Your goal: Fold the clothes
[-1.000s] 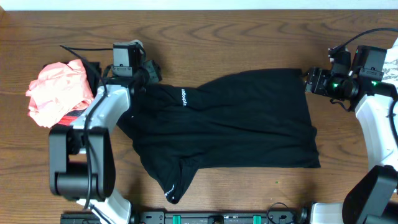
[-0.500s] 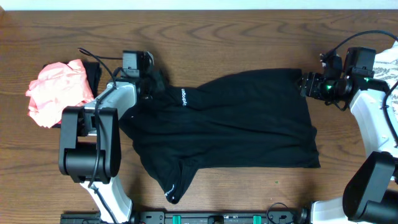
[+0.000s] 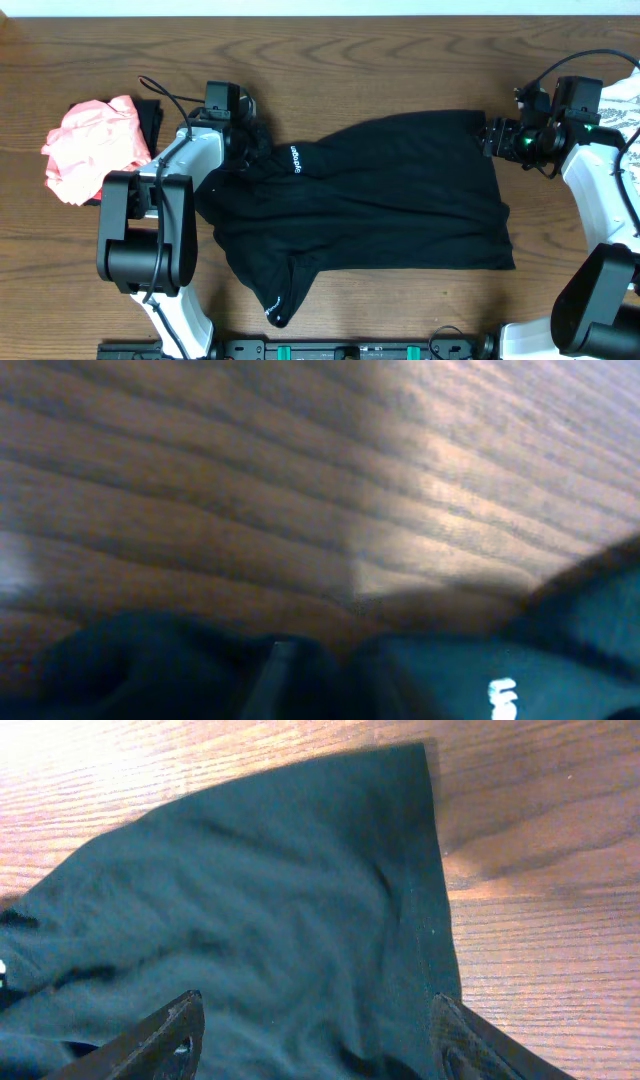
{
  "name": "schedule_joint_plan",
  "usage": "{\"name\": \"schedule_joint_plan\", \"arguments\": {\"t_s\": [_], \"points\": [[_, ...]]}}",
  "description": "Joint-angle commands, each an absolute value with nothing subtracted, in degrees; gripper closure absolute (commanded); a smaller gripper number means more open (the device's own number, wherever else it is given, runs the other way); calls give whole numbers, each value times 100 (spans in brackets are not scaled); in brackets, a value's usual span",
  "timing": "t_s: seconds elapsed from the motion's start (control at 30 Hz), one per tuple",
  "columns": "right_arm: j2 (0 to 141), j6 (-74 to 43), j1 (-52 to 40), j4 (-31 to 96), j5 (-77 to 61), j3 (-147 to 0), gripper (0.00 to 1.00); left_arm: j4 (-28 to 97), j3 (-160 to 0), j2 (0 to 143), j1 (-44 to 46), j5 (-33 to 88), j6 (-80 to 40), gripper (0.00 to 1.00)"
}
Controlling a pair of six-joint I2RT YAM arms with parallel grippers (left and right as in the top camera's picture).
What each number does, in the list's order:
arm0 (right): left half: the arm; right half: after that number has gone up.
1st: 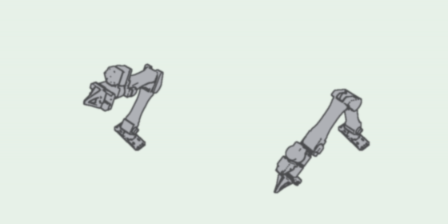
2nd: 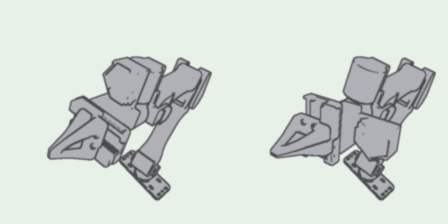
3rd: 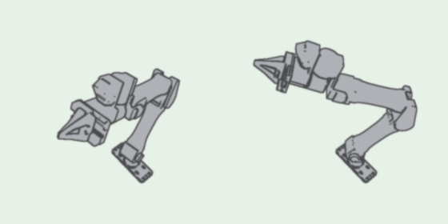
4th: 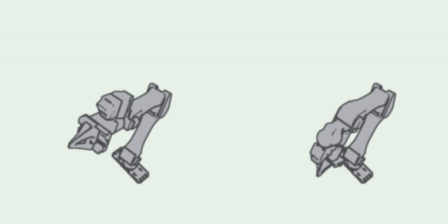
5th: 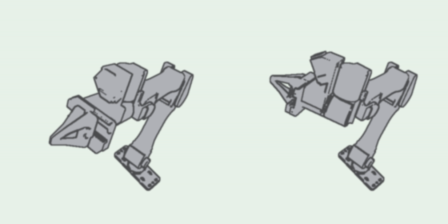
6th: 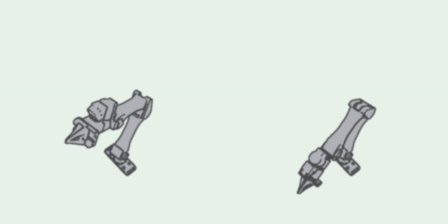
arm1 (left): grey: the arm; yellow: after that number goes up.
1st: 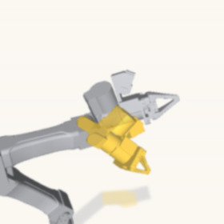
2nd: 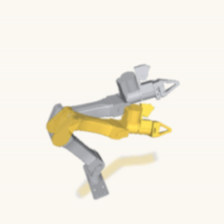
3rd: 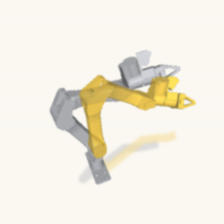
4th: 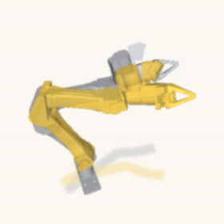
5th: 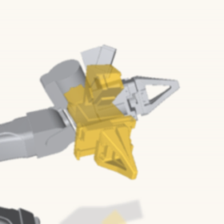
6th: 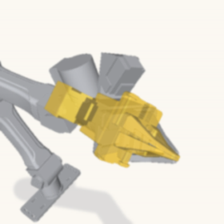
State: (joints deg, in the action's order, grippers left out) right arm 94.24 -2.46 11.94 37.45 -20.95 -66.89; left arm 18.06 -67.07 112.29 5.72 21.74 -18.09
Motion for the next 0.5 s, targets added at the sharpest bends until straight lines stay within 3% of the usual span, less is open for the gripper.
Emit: {"name": "schedule_joint_plan", "arguments": {"t_s": [0.0, 0.47], "points": [[9478, -161, 1160, 3778, -2034, -6672, 30, 1813, -6635, 11306, 593, 2206, -1782, 94], [9478, -161, 1160, 3817, -1874, -6670, 30, -104, -6637, 10189, 593, 2029, -1806, 94]]}}
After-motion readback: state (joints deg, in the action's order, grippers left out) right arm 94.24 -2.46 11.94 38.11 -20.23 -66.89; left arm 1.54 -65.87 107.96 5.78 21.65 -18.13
